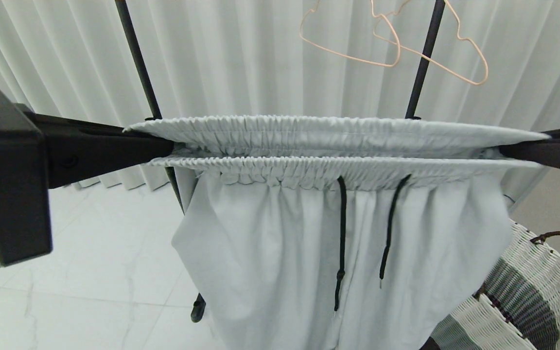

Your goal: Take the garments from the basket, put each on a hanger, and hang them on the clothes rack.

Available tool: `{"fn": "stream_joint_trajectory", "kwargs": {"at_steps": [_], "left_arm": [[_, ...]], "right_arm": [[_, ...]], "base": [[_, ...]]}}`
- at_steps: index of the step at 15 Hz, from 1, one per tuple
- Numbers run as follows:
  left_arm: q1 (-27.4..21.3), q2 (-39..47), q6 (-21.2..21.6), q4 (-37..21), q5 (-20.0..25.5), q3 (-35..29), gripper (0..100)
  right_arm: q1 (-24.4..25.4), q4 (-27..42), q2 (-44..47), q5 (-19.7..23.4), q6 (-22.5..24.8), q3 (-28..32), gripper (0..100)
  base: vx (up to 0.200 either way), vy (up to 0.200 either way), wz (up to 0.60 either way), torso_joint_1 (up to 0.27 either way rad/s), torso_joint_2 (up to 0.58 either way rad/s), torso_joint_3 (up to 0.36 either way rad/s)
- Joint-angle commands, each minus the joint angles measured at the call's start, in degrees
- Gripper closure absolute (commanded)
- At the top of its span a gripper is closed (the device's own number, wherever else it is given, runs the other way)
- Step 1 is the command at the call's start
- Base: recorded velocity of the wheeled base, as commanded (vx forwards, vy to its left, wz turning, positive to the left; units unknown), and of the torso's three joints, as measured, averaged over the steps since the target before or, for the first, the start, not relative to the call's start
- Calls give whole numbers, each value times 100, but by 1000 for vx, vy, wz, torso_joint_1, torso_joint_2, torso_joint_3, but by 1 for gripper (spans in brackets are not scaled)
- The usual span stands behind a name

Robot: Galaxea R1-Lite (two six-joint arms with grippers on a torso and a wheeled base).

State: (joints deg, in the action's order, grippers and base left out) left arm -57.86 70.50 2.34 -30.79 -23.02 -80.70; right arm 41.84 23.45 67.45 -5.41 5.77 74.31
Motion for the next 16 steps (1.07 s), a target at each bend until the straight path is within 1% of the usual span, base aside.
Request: {"fn": "stream_joint_trajectory", "kwargs": {"at_steps": [1,4,5,6,7,8,9,10,11,12,13,14,15,16], "left_arm": [[-24,17,56,3,-1,-25,100],[-6,8,188,3,-28,-16,100],[38,8,276,3,-142,-16,100],[99,17,372,3,-353,2,100],[196,34,460,3,-564,19,100],[328,96,451,3,-660,2,100],[477,140,460,3,-687,-16,100],[521,166,469,3,-687,-25,100],[521,166,478,3,-687,-25,100],[539,148,531,3,-713,-33,100],[600,87,750,-6,-862,-25,100],[767,8,988,-6,-1038,-16,100],[1031,-10,1049,3,-1047,-25,100],[1189,-10,1049,3,-1038,-42,100]], "right_arm": [[79,1,-13,14,3,-13,0],[88,-8,-65,14,3,-93,0],[79,1,-118,14,-32,-101,0],[44,1,-180,23,-40,-93,0],[9,1,-250,40,-93,-93,0],[-18,-8,-320,75,-243,-84,0],[-18,1,-426,207,-392,-93,0],[-18,1,-514,304,-445,-110,0],[-53,1,-575,269,-480,-189,0],[-352,45,-628,181,-471,-303,0],[-844,186,-637,5,-418,-418,0],[-1380,379,-601,-188,-295,-497,0],[-2004,502,-549,-320,-120,-567,0],[-2400,493,-522,-329,12,-646,0]], "base": [[0,0,0,0,0,0],[0,0,0,0,0,0],[0,0,0,0,0,0],[0,0,0,0,0,0],[0,0,0,0,0,0],[0,0,0,0,0,0],[0,0,0,0,0,0],[0,0,0,0,0,0],[0,0,0,0,0,0],[0,0,0,0,0,0],[0,0,0,0,0,0],[0,0,0,0,0,0],[0,0,0,0,0,0],[0,0,0,0,0,0]]}}
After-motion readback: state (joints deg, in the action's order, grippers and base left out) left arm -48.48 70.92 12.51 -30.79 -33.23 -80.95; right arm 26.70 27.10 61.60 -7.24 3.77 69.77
